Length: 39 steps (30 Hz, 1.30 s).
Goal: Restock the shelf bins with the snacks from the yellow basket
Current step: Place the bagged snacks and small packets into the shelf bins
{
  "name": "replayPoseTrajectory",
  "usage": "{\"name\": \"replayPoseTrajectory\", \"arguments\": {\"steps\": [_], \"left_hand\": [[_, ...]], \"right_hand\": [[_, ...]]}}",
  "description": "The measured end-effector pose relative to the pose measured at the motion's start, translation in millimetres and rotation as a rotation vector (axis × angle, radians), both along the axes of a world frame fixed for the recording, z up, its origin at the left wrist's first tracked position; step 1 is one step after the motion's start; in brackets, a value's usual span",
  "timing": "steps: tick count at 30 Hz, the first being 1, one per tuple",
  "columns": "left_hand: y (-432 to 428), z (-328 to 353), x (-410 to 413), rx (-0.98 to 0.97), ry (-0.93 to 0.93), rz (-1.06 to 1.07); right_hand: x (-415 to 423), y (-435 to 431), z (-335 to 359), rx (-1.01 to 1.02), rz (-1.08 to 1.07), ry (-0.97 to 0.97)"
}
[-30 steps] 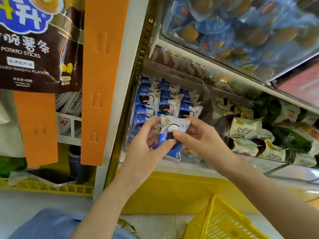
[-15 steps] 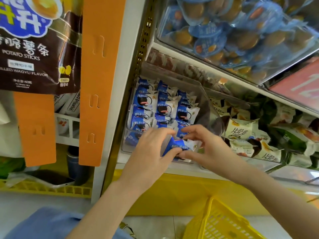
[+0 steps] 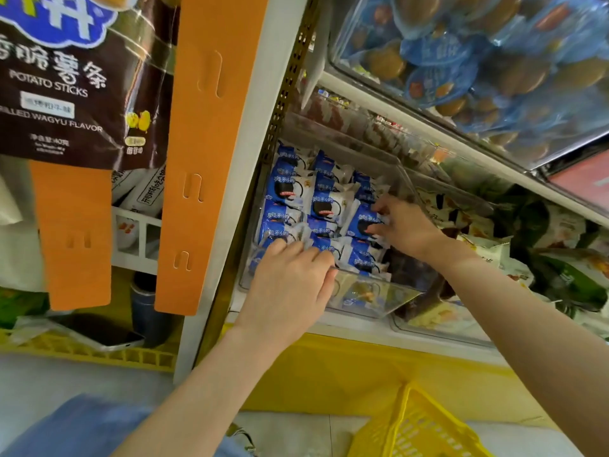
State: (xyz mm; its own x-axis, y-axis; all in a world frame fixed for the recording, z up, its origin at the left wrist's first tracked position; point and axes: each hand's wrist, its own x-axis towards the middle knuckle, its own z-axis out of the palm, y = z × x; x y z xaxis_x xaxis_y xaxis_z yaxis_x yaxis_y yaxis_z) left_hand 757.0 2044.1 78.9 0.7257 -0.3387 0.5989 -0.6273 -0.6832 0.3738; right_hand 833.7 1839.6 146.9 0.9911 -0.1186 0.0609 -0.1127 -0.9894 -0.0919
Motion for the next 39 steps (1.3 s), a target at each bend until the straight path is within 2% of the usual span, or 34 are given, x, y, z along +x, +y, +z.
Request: {"name": "replayPoseTrajectory", "arguments": {"steps": [2,4,5,7,15,22,27,29,34,36,39], "left_hand": [[-1,0,0,-0.017,0.007,-0.001],[-1,0,0,-0.029,0.018,-0.004],[-1,-1,0,-0.029,0.018,-0.007],[-1,-2,1,-0.022,0.021,-0.016],[0,-3,0,-0.038,-0.003,-0.009],[-9,-10,-13,-0.071,-0.024,0.068],[-33,-30,-54,-0.111,-0.036,-0.13],[-47,-47,-71,-0.066,0.041,-0.216],[-99,-102,-101,0.189,0.387,-0.322],[-120,-131,-105,0.236,0.521,-0.348],[-148,-166,-109,0.213,0.71,-0.369]], "right_hand": [[5,0,-3,-0.169,0.013,0.053],[5,0,-4,-0.407,0.041,-0.012],[5,1,-4,-0.462,0.052,-0.052],[0,3,-5,-0.423,0.068,-0.113],[-72,6,-14,0.013,0.097,-0.158],[-158,-12,-52,-0.084,0.314,-0.199],[-194,-42,-72,0.008,0.292,-0.351],[-212,-59,-87,0.053,0.238,-0.352],[-263,-113,-151,0.145,0.038,-0.256],[-288,-134,-189,0.162,-0.091,-0.136],[-332,-161,-252,0.26,-0.323,0.231]]}}
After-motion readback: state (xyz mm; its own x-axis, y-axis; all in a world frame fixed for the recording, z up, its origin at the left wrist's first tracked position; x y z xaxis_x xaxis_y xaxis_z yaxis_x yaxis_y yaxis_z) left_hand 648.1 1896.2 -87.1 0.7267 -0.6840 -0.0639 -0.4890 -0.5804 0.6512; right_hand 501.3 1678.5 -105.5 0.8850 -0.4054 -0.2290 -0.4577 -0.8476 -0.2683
